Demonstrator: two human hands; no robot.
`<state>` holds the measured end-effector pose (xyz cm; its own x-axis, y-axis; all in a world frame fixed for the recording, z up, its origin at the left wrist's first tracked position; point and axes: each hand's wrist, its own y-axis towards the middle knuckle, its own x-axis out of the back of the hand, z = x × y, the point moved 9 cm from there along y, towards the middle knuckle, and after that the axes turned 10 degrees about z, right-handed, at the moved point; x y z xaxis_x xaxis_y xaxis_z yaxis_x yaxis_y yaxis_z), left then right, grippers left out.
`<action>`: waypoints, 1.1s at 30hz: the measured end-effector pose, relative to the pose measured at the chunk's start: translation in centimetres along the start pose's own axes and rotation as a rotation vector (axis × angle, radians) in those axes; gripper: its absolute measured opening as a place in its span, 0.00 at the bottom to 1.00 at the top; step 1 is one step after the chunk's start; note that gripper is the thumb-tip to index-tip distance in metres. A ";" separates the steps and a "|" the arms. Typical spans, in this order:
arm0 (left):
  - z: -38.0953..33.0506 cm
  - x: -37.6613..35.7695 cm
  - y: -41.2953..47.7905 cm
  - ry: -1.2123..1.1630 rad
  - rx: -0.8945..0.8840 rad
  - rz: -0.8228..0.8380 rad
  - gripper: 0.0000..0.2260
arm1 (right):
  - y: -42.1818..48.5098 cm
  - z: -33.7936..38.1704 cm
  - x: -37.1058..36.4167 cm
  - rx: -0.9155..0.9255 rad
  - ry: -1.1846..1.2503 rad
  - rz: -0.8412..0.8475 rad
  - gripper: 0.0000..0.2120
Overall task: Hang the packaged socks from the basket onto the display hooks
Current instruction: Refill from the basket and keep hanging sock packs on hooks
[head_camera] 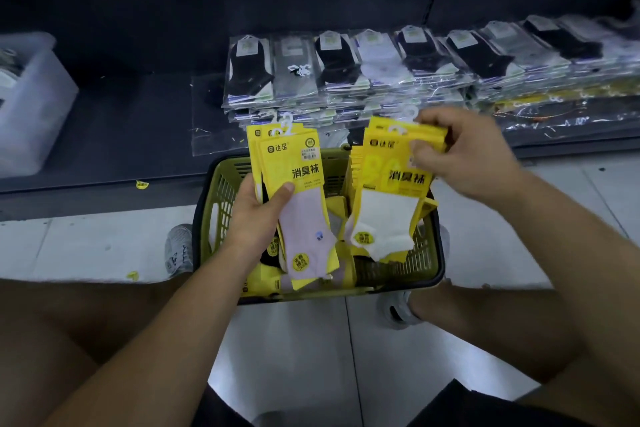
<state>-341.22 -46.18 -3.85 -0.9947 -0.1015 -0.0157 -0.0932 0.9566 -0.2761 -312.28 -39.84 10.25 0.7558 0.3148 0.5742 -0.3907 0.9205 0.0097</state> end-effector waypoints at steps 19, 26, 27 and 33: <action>0.6 -4.8 -1.5 -0.080 0.117 0.239 0.20 | 3.4 -2.1 -8.2 -0.210 0.371 -0.079 0.04; 3.5 -3.6 -0.6 -0.092 0.169 0.181 0.16 | -0.2 -13.7 -4.5 -0.421 -0.152 0.182 0.11; 3.8 -3.5 -0.6 -0.099 0.173 0.177 0.16 | -1.1 -15.1 -5.2 -0.460 -0.266 0.312 0.17; 3.9 -3.3 -0.4 -0.081 0.181 0.143 0.15 | -1.8 -14.8 -6.0 -0.359 -0.439 0.258 0.08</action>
<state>-337.77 -47.31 -7.41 -0.9899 0.0026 -0.1417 0.0644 0.8989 -0.4335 -308.35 -39.92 -5.32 0.3446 0.4828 0.8051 -0.2727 0.8721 -0.4063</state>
